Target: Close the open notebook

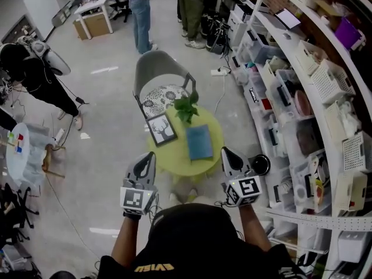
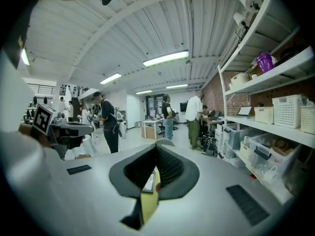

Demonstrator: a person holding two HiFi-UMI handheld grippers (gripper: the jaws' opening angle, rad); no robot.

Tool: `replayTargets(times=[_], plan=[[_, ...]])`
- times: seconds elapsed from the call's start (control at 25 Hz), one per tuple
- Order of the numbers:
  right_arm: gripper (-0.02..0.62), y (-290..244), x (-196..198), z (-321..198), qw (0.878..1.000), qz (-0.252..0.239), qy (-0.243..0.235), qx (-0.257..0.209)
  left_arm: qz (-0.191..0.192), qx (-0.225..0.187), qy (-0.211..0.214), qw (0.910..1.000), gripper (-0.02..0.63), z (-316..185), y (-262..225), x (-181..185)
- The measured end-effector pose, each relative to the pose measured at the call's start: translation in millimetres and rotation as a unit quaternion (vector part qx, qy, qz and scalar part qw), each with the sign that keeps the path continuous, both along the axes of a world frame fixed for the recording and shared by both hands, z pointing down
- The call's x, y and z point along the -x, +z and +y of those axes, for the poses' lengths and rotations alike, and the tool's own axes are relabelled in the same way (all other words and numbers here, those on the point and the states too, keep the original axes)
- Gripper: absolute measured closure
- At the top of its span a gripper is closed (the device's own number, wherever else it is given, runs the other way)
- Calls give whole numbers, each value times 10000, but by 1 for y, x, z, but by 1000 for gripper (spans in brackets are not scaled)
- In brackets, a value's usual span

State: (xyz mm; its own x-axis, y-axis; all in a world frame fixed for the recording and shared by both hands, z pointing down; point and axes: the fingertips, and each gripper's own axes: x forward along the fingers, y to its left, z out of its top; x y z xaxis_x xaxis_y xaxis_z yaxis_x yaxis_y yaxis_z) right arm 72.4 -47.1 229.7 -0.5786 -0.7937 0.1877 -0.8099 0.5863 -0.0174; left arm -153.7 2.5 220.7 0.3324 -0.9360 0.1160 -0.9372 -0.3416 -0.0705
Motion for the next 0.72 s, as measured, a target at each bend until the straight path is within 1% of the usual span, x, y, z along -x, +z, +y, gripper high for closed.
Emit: replayTargets(times=[0.16,0.32,0.4,0.48,0.56,0.64,0.72], plan=[[594,-13,-9,-5,9998,-37,156,-142,53,58,-77,9999,588,-1,4,11],[594,-15,-9,0,9996,94,223,-161,41,181,32,9998,589,2,12,15],[594,-21,-3,-1,9995,183,142,-234,160,205,32,9997,589,-1,9,13],[594,-29,5,-4,9988,290,-62,-378,211,135,32,9997,589,-6,3,9],[594,-35,10,-8,9971,439,-262,-559,172,2,127,9998,589,-13,-1,-1],[594,-37,8,-11,9962,488,-312,-647,225,-139,268,9993,589,-17,-4,-16],[594,-39,8,-13,9962,474,-318,-661,223,-191,391,9988,589,-16,-4,-27]])
